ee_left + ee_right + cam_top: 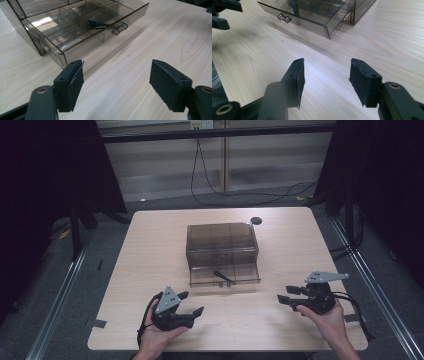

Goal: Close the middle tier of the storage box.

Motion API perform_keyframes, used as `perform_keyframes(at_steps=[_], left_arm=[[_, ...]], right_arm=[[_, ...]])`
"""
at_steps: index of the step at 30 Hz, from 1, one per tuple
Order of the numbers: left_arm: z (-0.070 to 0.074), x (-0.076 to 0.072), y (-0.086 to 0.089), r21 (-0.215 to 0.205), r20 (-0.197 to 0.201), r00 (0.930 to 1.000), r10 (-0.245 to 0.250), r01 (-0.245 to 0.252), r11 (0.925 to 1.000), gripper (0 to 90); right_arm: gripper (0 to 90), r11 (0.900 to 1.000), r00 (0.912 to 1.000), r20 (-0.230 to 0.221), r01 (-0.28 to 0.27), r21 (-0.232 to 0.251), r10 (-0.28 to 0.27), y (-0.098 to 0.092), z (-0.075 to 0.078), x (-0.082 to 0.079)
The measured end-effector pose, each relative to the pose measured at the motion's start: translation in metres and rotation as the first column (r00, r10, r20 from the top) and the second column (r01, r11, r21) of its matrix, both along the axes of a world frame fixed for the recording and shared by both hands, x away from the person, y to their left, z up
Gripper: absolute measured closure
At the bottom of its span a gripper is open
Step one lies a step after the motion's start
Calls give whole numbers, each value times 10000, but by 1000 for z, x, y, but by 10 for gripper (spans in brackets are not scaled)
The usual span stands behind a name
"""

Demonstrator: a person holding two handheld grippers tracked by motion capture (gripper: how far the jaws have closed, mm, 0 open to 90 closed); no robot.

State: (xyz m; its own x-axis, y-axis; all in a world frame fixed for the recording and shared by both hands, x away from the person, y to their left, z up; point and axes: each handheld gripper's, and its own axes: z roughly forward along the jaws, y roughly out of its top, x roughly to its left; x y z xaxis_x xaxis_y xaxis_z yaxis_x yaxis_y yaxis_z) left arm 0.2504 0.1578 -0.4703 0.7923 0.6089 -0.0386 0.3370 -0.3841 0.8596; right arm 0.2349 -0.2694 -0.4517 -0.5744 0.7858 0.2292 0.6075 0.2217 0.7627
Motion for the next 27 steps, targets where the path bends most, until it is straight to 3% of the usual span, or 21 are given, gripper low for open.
perform_keyframes(at_steps=[7,10,13,16,18,27], left_arm=[[1,2,-8,75,-73,9997,-249,250,9997,386],[0,6,-13,-68,-129,9986,-508,507,9987,478],[2,7,-19,-533,-234,9951,-958,944,9941,539],[4,9,-25,-632,-175,9945,-1030,1017,9928,618],[3,13,-32,-414,-210,9930,-1159,1150,9925,686],[0,29,-51,32,-330,9910,-1300,1301,9915,832]], right_arm=[[439,10000,10000,-61,51,-9,-52,-5,-10,-10],[436,10000,9998,-200,77,-29,-78,-7,-16,-11],[430,9999,9998,-191,67,92,-65,-7,-16,-12],[426,9998,9999,-132,-12,173,14,-7,-17,-12],[422,9999,9997,-242,-74,72,76,-6,-19,-13],[407,10000,9998,-183,-53,-2,53,-6,-19,-14]])
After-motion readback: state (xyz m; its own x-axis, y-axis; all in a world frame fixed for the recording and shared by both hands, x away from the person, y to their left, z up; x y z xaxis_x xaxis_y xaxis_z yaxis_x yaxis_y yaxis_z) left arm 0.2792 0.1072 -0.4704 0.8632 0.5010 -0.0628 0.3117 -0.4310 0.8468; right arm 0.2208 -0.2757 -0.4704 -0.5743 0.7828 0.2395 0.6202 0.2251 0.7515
